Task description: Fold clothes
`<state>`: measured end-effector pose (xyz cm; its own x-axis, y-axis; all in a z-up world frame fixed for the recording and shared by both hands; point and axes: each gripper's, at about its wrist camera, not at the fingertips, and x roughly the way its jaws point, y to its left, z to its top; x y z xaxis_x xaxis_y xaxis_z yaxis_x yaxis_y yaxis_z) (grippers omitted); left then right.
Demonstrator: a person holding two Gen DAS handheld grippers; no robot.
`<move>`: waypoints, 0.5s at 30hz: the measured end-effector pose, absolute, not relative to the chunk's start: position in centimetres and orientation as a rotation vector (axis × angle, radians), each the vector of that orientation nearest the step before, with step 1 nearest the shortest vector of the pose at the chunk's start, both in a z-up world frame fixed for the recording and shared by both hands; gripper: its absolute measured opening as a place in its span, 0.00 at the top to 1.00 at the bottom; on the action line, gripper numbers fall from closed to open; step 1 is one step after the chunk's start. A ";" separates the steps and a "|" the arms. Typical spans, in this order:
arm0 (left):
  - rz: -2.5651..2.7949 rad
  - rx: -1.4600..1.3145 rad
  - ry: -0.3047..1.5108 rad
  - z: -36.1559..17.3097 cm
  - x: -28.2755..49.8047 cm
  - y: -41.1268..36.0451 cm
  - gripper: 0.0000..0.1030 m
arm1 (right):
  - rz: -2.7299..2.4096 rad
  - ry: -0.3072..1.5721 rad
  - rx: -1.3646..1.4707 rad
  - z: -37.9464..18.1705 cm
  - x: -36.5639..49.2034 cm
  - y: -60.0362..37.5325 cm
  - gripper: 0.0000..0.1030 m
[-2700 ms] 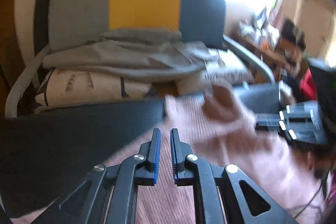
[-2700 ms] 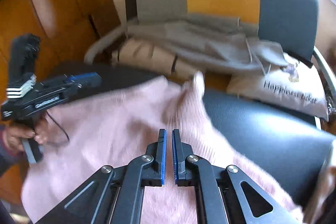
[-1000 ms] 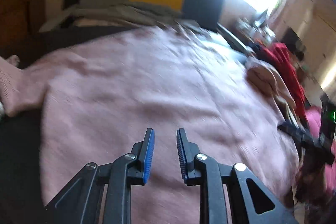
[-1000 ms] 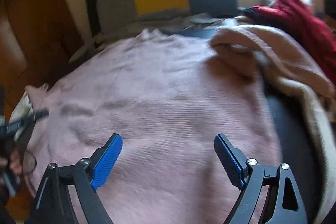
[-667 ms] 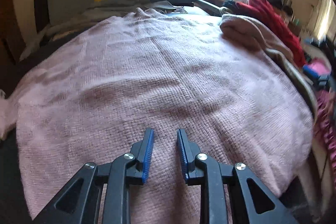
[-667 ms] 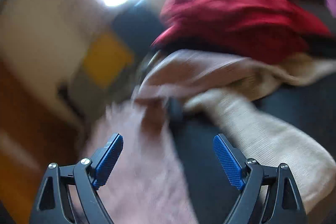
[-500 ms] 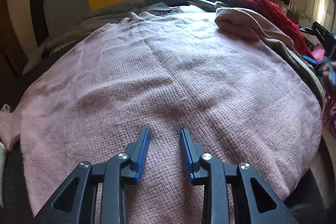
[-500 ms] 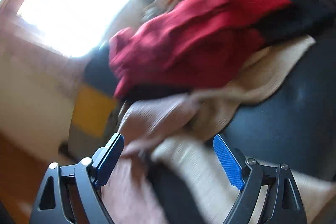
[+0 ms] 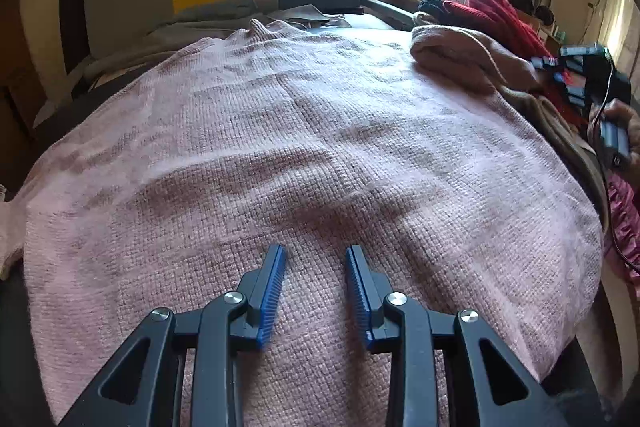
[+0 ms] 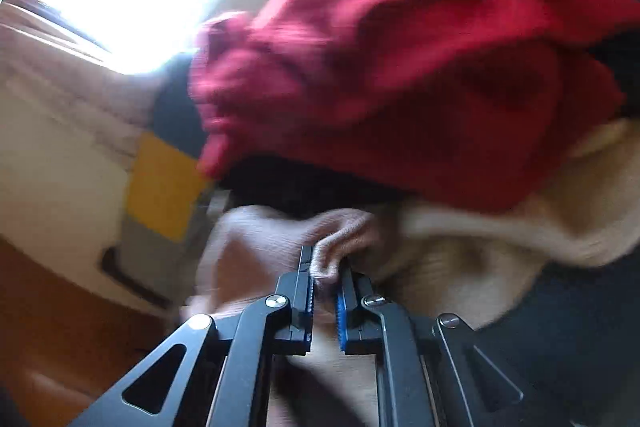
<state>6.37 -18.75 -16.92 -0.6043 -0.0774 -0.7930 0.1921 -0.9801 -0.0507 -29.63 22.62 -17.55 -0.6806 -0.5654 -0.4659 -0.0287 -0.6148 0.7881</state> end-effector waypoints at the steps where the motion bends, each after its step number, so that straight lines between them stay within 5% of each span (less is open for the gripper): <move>1: -2.685 1.322 0.227 -16.8 6.4 -19.1 0.69 | -2.313 -1.136 1.009 -16.5 -29.5 21.4 0.90; 13: -2.664 1.219 0.976 -14.7 9.4 -26.3 0.70 | -1.659 -0.994 0.972 -13.1 -21.9 -3.3 0.88; 14: -2.661 1.207 0.997 -14.5 9.6 -26.9 0.70 | -1.637 -0.950 1.001 -13.5 -21.0 -5.5 0.80; 15: -2.657 1.194 1.018 -14.2 9.7 -27.4 0.70 | -1.602 -0.920 1.031 -14.1 -20.4 -7.0 0.62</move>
